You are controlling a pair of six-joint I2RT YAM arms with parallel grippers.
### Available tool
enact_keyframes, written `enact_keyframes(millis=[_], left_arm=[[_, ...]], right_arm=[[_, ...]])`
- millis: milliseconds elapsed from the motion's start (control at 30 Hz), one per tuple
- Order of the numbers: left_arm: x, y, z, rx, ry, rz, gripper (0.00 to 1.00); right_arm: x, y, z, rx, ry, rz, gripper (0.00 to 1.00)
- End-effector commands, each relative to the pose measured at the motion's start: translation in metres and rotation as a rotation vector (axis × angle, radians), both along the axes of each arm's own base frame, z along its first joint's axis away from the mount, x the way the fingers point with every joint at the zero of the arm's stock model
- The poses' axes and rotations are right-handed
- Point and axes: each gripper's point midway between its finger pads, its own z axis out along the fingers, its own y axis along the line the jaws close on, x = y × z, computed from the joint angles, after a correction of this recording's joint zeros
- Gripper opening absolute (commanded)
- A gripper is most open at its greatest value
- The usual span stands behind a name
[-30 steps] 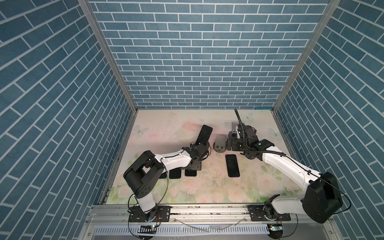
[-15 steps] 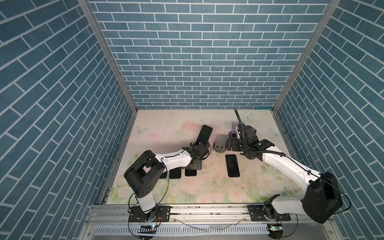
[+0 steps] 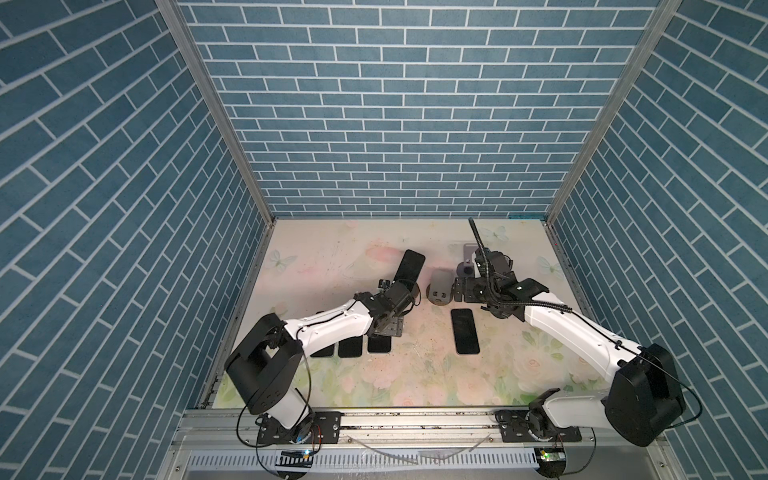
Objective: Remove the phone from the phone stand
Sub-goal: 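Open the left gripper to release the phone flat beside the others, then reach the right gripper to the standing black phone while left arm withdraws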
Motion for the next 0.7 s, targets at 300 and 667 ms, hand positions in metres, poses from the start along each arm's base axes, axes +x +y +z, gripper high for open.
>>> enact_keyframes(millis=[300, 667], left_arm=[[-0.003, -0.002, 0.066, -0.226, -0.275, -0.094, 0.96], [-0.023, 0.022, 0.089, -0.369, -0.452, -0.108, 1.0]], right_arm=[[0.013, 0.019, 0.023, 0.03, -0.021, -0.003, 0.95], [0.023, 0.055, 0.036, 0.012, -0.041, 0.02, 0.96]])
